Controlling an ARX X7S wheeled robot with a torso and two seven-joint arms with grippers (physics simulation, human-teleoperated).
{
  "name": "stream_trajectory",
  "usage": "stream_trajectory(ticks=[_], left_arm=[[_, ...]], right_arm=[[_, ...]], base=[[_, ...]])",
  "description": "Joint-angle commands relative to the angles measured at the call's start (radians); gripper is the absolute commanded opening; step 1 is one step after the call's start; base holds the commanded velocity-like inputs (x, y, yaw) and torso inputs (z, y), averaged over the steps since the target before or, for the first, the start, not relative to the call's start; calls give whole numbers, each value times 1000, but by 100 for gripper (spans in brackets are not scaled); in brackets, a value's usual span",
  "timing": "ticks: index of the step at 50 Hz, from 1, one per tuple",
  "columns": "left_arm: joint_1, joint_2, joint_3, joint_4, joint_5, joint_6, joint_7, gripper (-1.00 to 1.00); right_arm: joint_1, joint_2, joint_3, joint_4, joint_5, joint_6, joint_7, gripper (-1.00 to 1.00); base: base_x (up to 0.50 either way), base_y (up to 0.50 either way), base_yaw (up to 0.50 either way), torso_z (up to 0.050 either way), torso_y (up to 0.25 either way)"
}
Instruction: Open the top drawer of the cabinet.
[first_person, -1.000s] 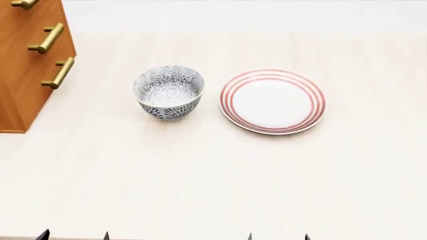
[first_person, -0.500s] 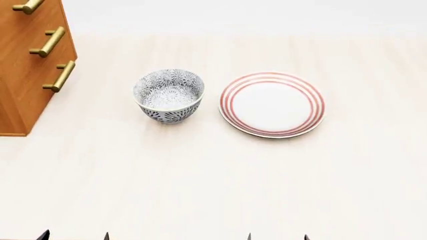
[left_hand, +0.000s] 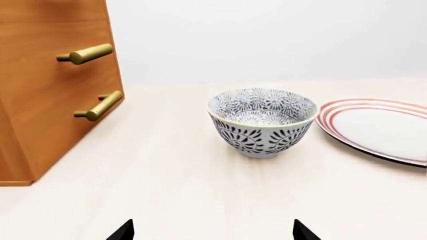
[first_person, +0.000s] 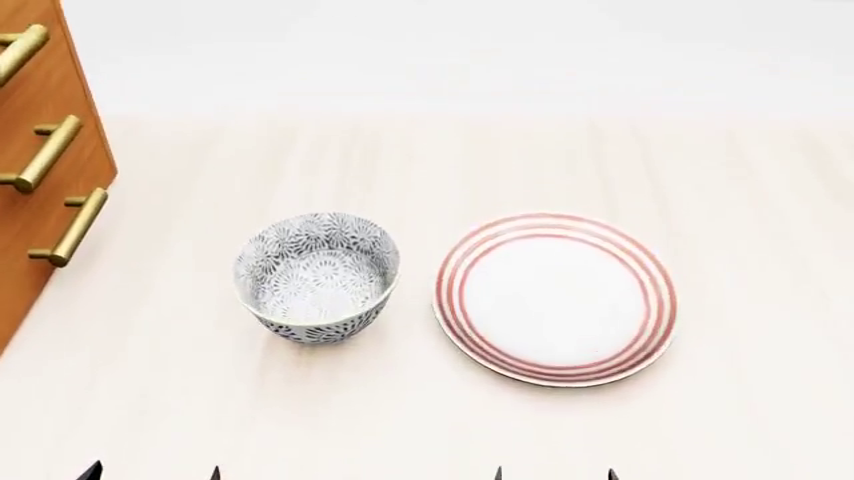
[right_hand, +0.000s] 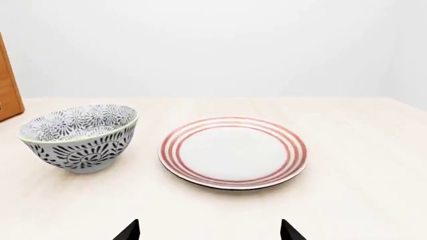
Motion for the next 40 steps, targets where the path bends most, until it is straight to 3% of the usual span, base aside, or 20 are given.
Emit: stream_trajectory(ticks=[1,40], left_arm=[[4,11,-14,9,-2,5,17,100],[2,-14,18,0,-25,19,-5,100]], right_arm=[[2,-10,13,-1,-6,4,-14,100],[-3,12,-15,-9,17,-10,15,100]], base=[[500,0,0,0,0],[467,0,0,0,0]])
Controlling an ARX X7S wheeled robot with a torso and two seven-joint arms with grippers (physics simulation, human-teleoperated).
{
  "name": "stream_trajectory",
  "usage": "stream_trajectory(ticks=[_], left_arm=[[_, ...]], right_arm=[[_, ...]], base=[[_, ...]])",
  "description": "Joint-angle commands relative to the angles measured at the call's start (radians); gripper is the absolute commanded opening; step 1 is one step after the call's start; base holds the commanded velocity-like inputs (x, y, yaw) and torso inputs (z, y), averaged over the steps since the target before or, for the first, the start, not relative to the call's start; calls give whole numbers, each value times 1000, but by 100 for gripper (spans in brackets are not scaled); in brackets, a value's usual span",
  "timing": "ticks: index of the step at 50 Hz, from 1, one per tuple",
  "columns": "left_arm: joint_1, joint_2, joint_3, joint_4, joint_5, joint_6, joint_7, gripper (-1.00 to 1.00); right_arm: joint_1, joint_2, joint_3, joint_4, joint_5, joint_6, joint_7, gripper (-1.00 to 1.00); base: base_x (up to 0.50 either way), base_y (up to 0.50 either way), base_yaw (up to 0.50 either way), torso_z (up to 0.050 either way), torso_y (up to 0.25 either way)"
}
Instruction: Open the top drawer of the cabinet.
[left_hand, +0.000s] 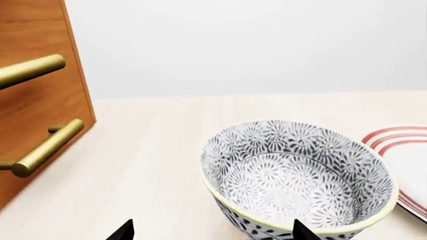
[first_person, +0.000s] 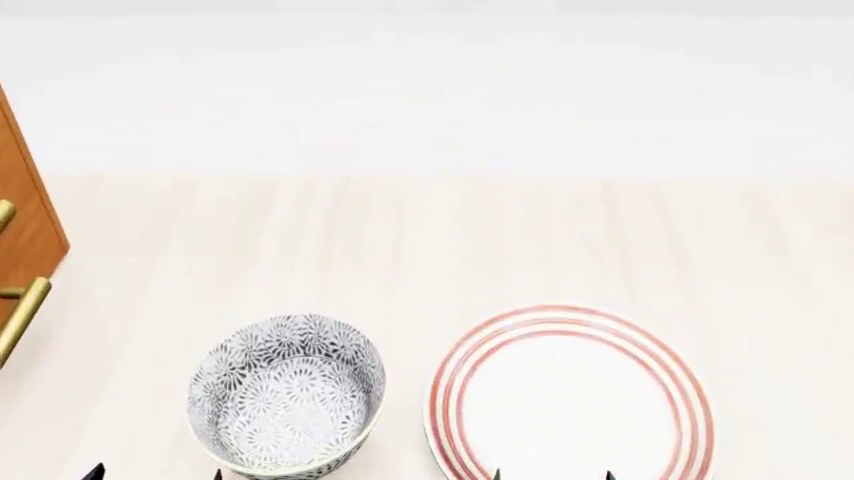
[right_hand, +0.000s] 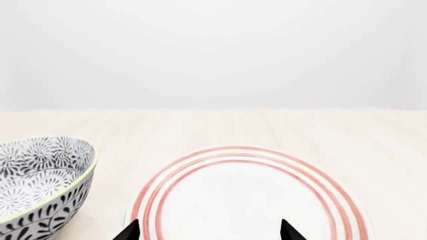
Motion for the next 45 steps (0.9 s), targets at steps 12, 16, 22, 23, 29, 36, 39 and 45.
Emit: stream_trajectory(ticks=[12,16,22,23,29,36,39,45], left_arm=[[2,8,-9,1,-3,12,14,100],[0,7,-6,-3,-5,15,12,100],[-2,4,-2,-4,-8,15,9,100],[-2,3,-1,-4,-8,16,8,100],[-2,0,2,-1,-11,13,3,100],[-8,-7,17,-3,6,-1,-7,100],[-20,-27,67,-2,90,-32,-25,100],[-60,-62,153,10,224,-90,-37,100]], right_arm=[[-5,-7,6,-4,-9,-27,-13,100],[-5,-5,3,-7,-6,-25,-11,100],[-3,-2,0,-3,-2,-26,-9,100],[-3,-1,-1,-3,-1,-26,-9,100],[-1,2,-5,-5,2,-23,-5,100],[4,4,-9,6,5,-19,-1,100],[7,5,-11,7,4,-12,3,100],[5,8,-12,-5,9,3,12,100]], base=[[0,333,0,0,0],[0,500,0,0,0],[0,500,0,0,0],[0,500,0,0,0],[0,500,0,0,0],[0,190,0,0,0],[0,0,0,0,0],[0,0,0,0,0]])
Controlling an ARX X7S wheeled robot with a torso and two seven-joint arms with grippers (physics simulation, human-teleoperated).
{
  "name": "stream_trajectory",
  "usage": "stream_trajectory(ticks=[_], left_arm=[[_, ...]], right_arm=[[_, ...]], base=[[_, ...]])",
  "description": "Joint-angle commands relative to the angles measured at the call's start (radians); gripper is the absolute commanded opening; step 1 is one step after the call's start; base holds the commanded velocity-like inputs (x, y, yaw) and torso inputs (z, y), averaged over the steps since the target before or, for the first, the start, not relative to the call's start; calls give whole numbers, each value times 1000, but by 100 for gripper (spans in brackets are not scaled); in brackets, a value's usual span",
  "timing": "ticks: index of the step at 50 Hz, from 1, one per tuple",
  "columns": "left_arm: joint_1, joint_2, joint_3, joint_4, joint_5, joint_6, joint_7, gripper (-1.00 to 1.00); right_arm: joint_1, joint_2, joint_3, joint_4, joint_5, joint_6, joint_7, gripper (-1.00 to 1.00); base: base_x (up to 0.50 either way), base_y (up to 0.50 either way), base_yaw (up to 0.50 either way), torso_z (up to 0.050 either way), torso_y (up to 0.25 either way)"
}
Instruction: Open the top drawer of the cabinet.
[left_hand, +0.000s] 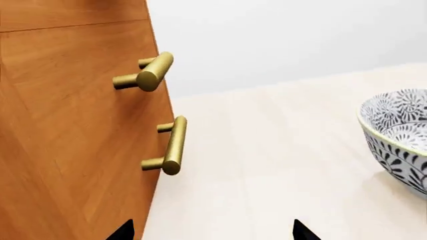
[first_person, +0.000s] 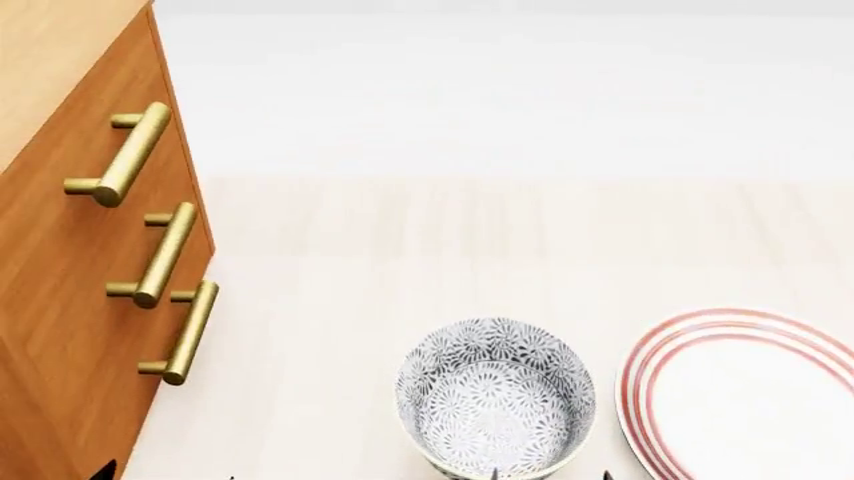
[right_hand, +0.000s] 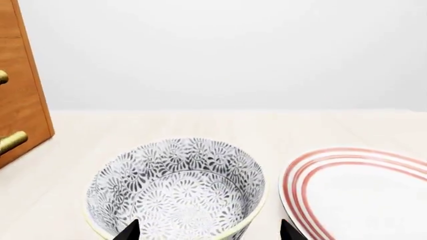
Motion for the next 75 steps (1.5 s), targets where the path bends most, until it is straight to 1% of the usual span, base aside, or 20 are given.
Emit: stream_trajectory(ticks=[1,8,16,17,19,22,24,26,28,32,39,41,45,55,63,75], left_arm=[[-42,-19,77,15,172,-67,-3,100],[-114,-28,126,-10,252,-101,-8,100],[-280,-30,198,-62,427,-274,-21,100],[-296,-33,212,-62,450,-293,-16,100],[-356,-37,284,-91,554,-376,3,100],[-392,-30,303,-106,589,-417,12,100],[-421,-29,337,-104,639,-465,32,100],[-435,-32,361,-112,666,-474,34,100],[-464,-46,418,-126,737,-500,48,100],[-502,-53,461,-152,789,-525,70,100],[-551,-52,508,-192,863,-553,64,100],[-560,-50,513,-191,870,-559,72,100],[-582,-66,554,-182,930,-586,98,100],[-594,-106,564,-92,983,-633,148,100],[-609,-117,544,-45,969,-653,200,100],[-659,-127,508,-11,950,-660,237,100]], right_arm=[[3,-13,19,-2,-13,14,-10,100],[8,-13,18,7,-8,13,-5,100],[11,-10,18,10,2,20,0,100],[11,-10,17,11,3,20,0,100],[10,-9,16,6,5,24,2,100],[10,-9,14,9,7,22,2,100],[10,-8,13,11,10,22,1,100],[12,-7,12,15,11,20,1,100],[11,-6,11,10,14,24,1,100],[13,-5,10,16,20,26,0,100],[16,-4,6,26,28,27,-1,100],[15,-3,5,24,30,30,0,100],[15,0,4,21,33,35,2,100],[17,1,0,30,42,36,5,100],[22,2,-4,39,46,35,6,100],[20,7,-11,32,51,39,12,100]], base=[[0,0,0,0,0],[0,0,0,0,0],[0,0,0,0,0],[0,0,0,0,0],[0,0,0,0,0],[0,0,0,0,0],[0,0,0,0,0],[0,0,0,0,0],[0,0,0,0,0],[0,0,0,0,0],[0,0,0,0,0],[0,0,0,0,0],[0,0,0,0,0],[0,0,0,0,0],[0,0,0,0,0],[0,0,0,0,0]])
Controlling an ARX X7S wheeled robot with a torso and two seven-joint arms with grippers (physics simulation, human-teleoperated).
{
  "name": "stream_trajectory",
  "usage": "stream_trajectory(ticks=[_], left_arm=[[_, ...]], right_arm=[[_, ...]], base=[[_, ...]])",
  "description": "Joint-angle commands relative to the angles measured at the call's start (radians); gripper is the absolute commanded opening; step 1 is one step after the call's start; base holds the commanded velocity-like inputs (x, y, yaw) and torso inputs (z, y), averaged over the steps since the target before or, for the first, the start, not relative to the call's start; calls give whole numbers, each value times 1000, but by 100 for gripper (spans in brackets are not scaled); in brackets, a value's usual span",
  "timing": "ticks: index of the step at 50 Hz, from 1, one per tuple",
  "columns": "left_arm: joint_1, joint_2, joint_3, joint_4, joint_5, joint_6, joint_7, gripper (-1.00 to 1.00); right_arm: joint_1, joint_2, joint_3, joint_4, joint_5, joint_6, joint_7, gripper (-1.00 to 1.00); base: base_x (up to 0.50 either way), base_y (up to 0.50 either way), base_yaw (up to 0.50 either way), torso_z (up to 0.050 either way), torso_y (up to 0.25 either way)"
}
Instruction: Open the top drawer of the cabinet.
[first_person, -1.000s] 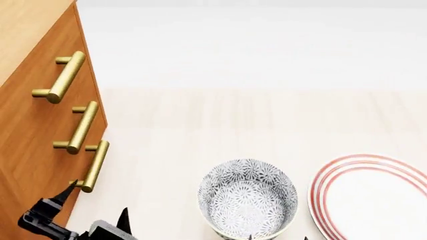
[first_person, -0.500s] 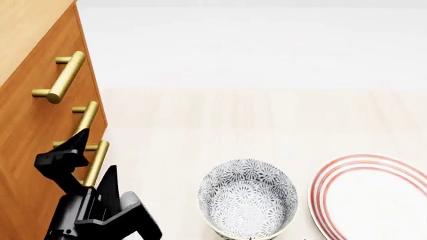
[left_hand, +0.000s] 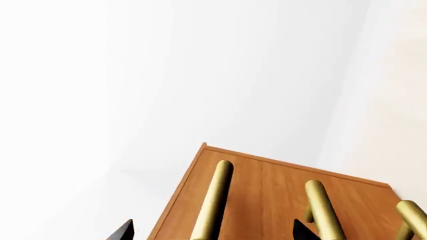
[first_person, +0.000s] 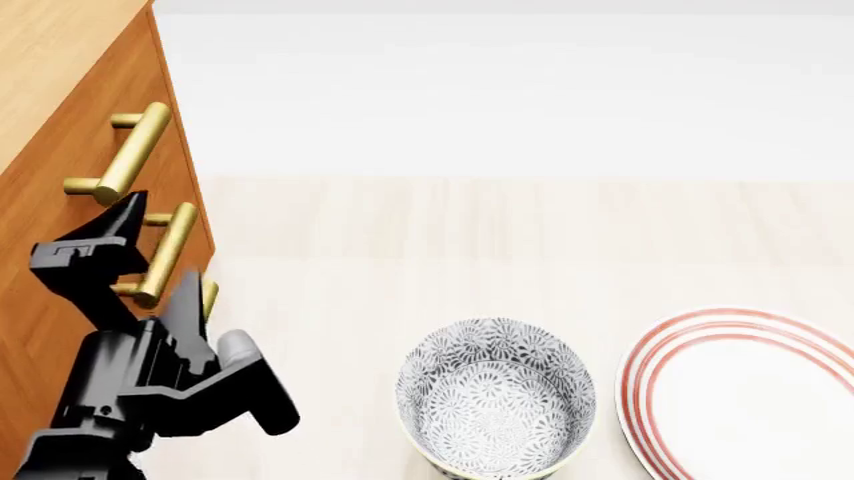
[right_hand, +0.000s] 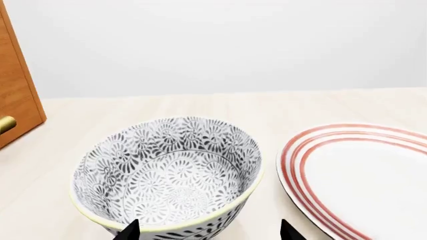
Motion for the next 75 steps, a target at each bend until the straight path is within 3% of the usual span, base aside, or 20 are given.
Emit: stream_trajectory(ticks=[1,26,75], left_arm=[[-40,8,-52,49,2,-11,70,100],[-83,-18,-38,11,-13,30,96,100],[-236,38,-34,-285,-68,74,99,100]], right_arm=[[-1,-15,16,-5,-15,4,-17,100],[1,-6,6,-8,-5,5,-6,100],[4,8,-13,-6,17,6,9,100]], base=[[0,0,0,0,0],[0,0,0,0,0],[0,0,0,0,0]])
